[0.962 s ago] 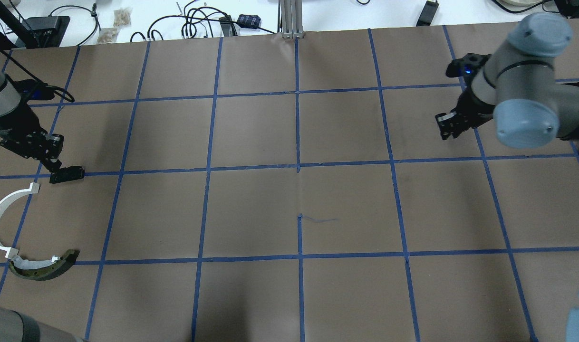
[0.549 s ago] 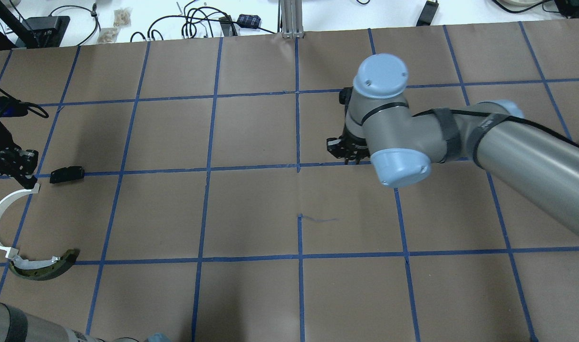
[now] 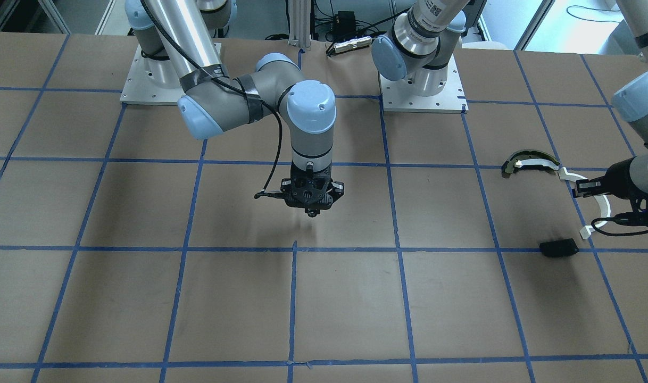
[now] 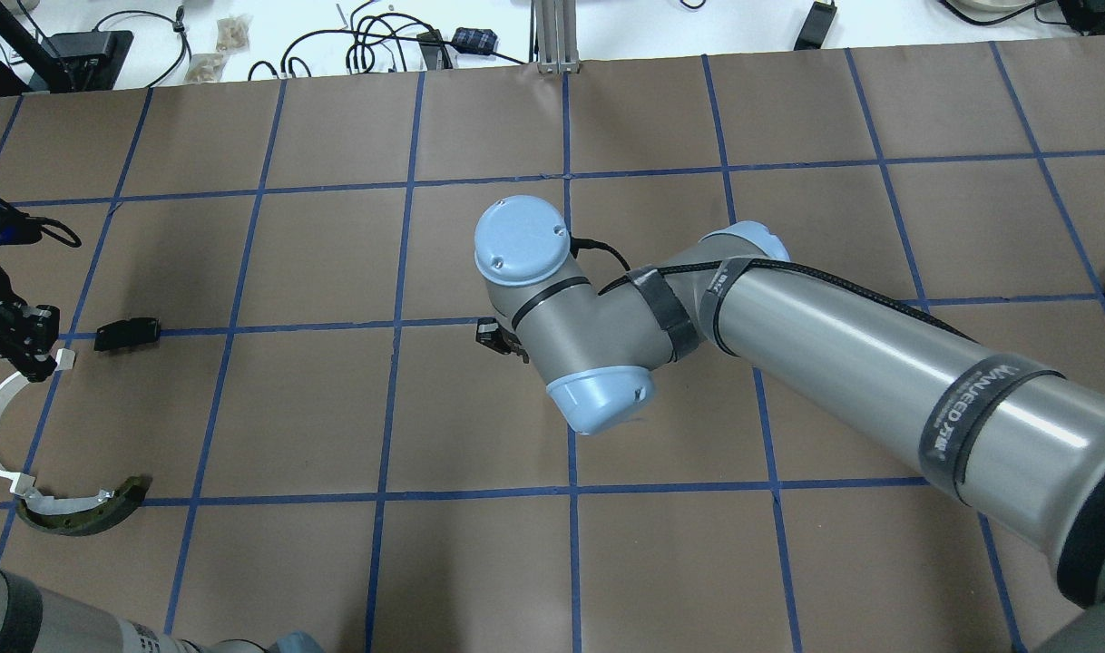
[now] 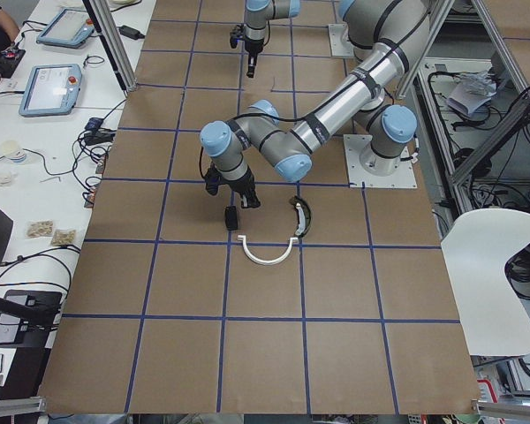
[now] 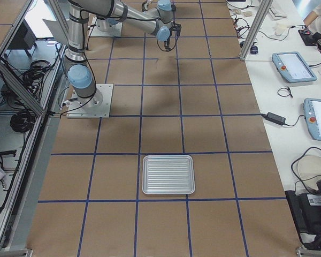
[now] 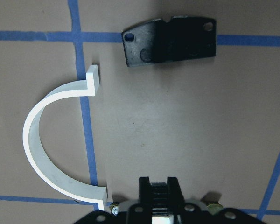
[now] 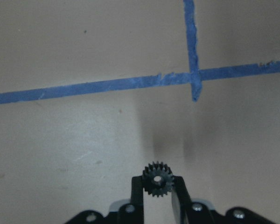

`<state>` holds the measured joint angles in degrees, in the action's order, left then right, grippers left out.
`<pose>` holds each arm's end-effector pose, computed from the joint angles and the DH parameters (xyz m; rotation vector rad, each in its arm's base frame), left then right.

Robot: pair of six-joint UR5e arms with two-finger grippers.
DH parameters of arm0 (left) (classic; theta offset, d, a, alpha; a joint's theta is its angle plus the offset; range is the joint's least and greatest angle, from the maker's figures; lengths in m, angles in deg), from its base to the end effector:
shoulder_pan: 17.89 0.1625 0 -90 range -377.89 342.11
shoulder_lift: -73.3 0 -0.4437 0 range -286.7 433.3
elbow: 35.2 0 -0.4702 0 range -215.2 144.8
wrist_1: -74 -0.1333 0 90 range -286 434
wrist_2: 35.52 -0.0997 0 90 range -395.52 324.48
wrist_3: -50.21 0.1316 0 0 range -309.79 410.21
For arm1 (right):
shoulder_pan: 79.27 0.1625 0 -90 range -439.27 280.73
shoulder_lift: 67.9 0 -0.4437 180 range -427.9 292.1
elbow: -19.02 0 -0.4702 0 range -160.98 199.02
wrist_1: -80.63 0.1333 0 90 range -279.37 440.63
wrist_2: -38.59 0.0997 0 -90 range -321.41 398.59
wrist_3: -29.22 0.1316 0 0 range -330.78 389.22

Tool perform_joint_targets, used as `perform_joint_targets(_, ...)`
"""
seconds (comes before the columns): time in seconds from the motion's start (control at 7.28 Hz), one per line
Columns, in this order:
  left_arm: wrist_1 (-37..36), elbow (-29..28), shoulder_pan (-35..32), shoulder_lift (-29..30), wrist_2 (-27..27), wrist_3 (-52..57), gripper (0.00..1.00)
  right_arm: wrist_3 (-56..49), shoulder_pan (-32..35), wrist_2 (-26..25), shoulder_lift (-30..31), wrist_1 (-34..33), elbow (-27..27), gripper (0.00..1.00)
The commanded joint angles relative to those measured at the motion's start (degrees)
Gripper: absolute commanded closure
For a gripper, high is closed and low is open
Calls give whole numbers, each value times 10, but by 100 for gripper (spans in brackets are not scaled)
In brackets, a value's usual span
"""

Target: Place bearing gear from tray to pile

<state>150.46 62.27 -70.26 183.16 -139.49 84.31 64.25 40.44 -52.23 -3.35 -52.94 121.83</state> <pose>0.3072 -0.5648 0.2161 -0.0486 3.0416 0.5164 0.4469 -0.5179 0.1502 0.1450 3.0978 -0.1333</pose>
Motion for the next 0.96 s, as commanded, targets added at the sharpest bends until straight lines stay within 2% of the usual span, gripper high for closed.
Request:
perform_joint_targets(0.0, -2, 11, 0, -3, -1, -2, 0, -34, -4, -6, -9, 0, -10, 16)
perform_joint_targets(0.14, -2, 11, -4, -5, -2, -3, 0, -85, -32, -15, 1, 7, -17, 0)
perform_joint_targets(0.27, -1, 11, -5, -6, -1, -4, 0, -141, -89, -19, 28, 45, -26, 0)
perform_joint_targets(0.41, 2, 11, -5, -7, 0, -6, 0, -273, -156, -19, 72, 113, -44, 0)
perform_joint_targets(0.55, 3, 11, -10, -6, 6, -4, 0, -339, -236, -9, 120, 201, -70, 0)
perform_joint_targets(0.69, 3, 11, -20, -4, 4, -4, 0, -348, -285, 15, 162, 294, -110, 0)
perform_joint_targets(0.82, 2, 9, -26, -4, 1, -2, 17, -340, -293, 20, 205, 407, -152, 0)
